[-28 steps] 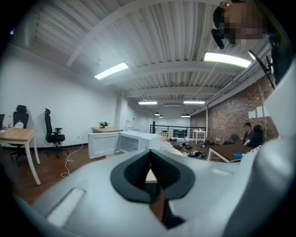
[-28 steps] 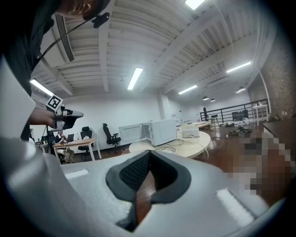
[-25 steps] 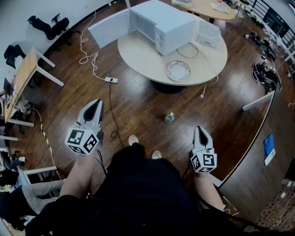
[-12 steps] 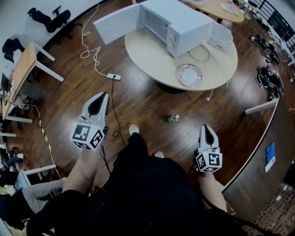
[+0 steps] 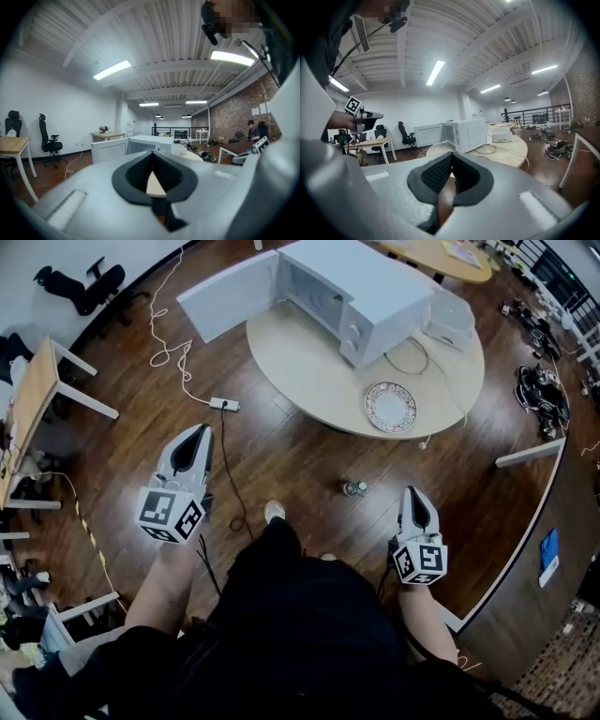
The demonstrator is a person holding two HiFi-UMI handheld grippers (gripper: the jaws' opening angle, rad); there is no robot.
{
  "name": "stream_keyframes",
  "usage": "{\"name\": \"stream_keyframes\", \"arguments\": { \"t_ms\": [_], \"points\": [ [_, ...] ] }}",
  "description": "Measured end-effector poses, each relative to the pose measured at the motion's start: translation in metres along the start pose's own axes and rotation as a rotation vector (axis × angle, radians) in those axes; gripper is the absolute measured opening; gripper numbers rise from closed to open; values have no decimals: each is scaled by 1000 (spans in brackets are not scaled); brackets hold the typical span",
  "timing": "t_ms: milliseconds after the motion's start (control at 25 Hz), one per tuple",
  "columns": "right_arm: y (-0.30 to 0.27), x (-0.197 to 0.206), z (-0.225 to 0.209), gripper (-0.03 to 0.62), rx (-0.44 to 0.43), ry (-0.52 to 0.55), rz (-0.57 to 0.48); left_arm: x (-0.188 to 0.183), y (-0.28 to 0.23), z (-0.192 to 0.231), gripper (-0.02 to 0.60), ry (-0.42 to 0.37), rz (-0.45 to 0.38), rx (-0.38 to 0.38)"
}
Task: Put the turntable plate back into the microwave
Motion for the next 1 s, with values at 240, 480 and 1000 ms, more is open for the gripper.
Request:
{"name": "stream_keyframes", "arguments": {
  "t_ms": [240, 480, 1000],
  "points": [
    [-26, -8, 12, 2, 25, -6, 25, -9, -25, 26, 5, 4, -6, 38],
    [-76, -25, 40, 2, 16, -21, 14, -12, -38, 78, 5, -12, -23, 26],
    [-171, -63, 107, 2, -22, 8, -34, -40, -63, 167, 5, -57, -86, 30]
  ]
}}
Point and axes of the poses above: the fingertips, and each gripper's own axes: y backward along the fingers, z to its left, x out of its underside, the point moved 2 cm from there along y, backward along the fingers, and after that the axes turned 4 degrees about z, right-handed, at the moved point
